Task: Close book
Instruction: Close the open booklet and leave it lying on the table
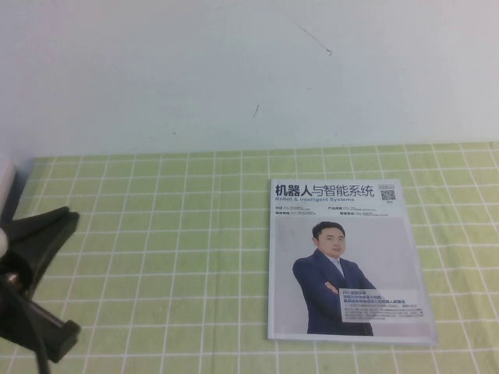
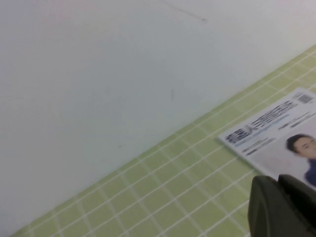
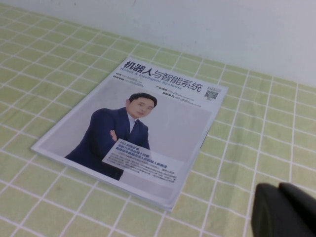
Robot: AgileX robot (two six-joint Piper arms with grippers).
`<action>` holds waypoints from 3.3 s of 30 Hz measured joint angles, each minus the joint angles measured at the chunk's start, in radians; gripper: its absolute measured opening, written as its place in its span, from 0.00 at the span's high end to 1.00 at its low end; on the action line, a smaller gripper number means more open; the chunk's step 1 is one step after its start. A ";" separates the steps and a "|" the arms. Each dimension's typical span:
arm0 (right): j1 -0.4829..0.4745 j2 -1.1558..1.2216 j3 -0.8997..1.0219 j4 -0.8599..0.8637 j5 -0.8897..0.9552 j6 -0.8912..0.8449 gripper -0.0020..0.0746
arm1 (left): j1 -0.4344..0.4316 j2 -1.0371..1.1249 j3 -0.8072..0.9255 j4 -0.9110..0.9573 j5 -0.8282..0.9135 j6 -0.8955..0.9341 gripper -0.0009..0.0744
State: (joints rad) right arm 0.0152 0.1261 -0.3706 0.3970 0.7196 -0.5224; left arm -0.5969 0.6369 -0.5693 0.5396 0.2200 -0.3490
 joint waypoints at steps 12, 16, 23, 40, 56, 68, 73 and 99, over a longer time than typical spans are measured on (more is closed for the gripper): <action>0.000 0.000 0.000 0.000 0.000 0.000 0.98 | 0.276 -0.365 0.249 -0.152 0.115 0.005 0.99; 0.000 0.000 0.000 0.000 -0.002 0.000 0.98 | 0.320 -0.487 0.366 -0.170 0.117 -0.072 0.99; 0.000 0.000 0.000 0.001 -0.002 0.000 0.98 | 0.379 -0.637 0.552 -0.223 0.115 -0.187 0.99; 0.000 0.000 0.000 0.006 -0.004 0.000 0.98 | 0.451 -0.650 0.585 -0.454 0.117 0.148 0.99; 0.000 0.000 0.000 0.012 -0.004 0.000 0.98 | 0.540 -0.651 0.585 -0.598 0.117 0.385 0.99; 0.000 0.000 0.000 0.012 -0.004 0.000 0.98 | 0.486 -0.651 0.585 -0.599 0.117 0.373 0.99; 0.000 0.000 0.000 0.012 -0.004 0.000 0.98 | 0.486 -0.651 0.585 -0.601 0.117 0.359 0.99; 0.000 -0.038 0.061 -0.005 -0.104 0.000 0.98 | 0.486 -0.651 0.585 -0.601 0.117 0.359 0.99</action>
State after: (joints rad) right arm 0.0152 0.0880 -0.3092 0.3920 0.6160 -0.5224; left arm -0.1113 -0.0141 0.0156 -0.0613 0.3367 0.0103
